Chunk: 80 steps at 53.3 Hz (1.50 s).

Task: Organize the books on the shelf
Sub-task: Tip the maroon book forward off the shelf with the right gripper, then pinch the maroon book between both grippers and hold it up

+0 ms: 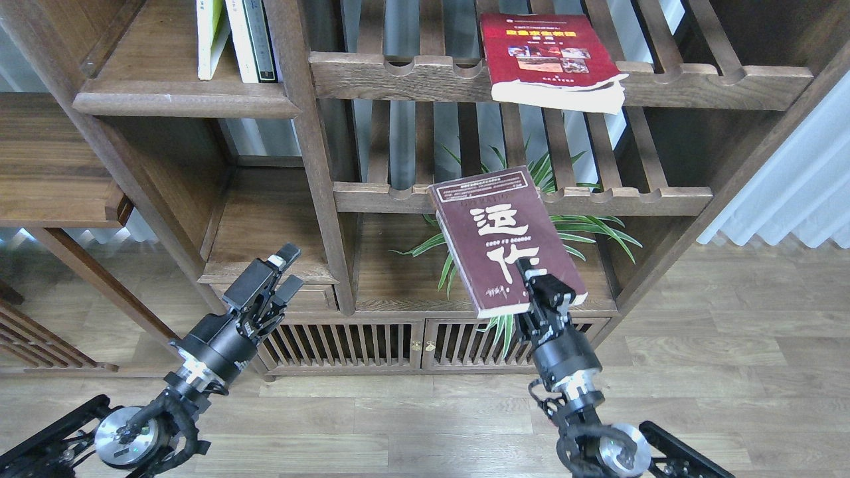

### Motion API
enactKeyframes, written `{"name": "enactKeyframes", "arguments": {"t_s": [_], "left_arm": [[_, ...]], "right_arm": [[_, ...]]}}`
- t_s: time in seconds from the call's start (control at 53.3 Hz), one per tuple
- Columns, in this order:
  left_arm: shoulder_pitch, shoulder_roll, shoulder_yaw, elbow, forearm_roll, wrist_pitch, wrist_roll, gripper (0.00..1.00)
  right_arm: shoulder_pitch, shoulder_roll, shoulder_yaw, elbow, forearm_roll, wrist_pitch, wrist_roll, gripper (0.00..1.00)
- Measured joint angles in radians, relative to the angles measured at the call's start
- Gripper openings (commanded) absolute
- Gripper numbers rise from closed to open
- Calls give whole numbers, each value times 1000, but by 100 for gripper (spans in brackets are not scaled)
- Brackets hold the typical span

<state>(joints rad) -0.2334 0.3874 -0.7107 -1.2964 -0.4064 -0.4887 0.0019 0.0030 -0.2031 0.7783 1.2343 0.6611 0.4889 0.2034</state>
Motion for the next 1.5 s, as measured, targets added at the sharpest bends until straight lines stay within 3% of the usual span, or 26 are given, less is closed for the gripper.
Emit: {"name": "enactKeyframes", "arguments": {"t_s": [0.582,1.501], "left_arm": [[-2,3,125,-22,-15,0,20,99],[-10,-16,167,-21,-21,0,20,99]], "right_arm": [[-18,27,-100,62,-118,0,3,4],[-35,84,-225,84,-235,0,1,4]]}}
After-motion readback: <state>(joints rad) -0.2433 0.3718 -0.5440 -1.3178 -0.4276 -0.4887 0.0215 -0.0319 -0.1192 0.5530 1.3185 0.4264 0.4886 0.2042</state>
